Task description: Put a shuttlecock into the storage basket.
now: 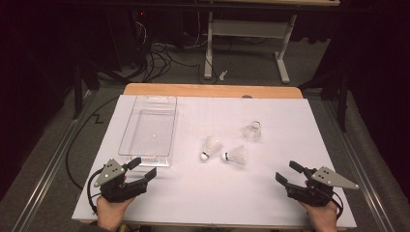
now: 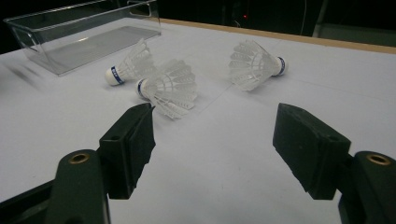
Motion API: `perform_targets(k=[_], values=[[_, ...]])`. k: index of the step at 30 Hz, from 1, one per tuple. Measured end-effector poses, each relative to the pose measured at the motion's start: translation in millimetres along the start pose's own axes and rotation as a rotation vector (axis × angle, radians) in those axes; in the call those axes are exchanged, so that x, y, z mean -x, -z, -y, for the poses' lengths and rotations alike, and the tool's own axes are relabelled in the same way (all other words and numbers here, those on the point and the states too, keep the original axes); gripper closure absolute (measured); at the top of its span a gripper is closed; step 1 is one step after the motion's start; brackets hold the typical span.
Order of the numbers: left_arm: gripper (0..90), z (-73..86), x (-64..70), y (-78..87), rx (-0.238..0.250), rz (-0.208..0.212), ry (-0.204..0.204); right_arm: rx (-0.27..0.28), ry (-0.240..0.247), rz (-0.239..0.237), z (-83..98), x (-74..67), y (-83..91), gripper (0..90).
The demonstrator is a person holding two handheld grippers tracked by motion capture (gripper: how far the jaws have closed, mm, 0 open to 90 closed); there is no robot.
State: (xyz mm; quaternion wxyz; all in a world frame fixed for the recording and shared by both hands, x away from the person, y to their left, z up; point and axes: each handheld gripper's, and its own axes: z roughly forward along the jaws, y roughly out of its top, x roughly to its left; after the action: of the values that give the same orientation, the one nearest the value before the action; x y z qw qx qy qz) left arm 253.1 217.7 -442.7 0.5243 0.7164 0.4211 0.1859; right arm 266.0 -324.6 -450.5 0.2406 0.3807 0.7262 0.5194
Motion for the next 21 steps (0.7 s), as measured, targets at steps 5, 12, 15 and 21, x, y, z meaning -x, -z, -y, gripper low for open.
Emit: perform_targets(k=[5,12,15,21], values=[[30.2,0.7,0.8,1.2,0.001,0.003,0.002,-0.001,-0.004,0.000,-0.1,-0.1,0.0,29.6],[30.2,0.9,1.0,1.7,0.004,0.004,0.007,-0.002,-0.004,0.002,0.0,0.0,-0.2,29.5],[30.2,1.0,1.3,2.4,0.006,0.002,0.007,-0.004,-0.005,0.001,0.0,0.0,-0.4,29.5],[30.2,1.1,2.2,2.6,0.009,0.003,0.005,-0.001,-0.003,0.000,-0.1,-0.1,-0.1,29.5]])
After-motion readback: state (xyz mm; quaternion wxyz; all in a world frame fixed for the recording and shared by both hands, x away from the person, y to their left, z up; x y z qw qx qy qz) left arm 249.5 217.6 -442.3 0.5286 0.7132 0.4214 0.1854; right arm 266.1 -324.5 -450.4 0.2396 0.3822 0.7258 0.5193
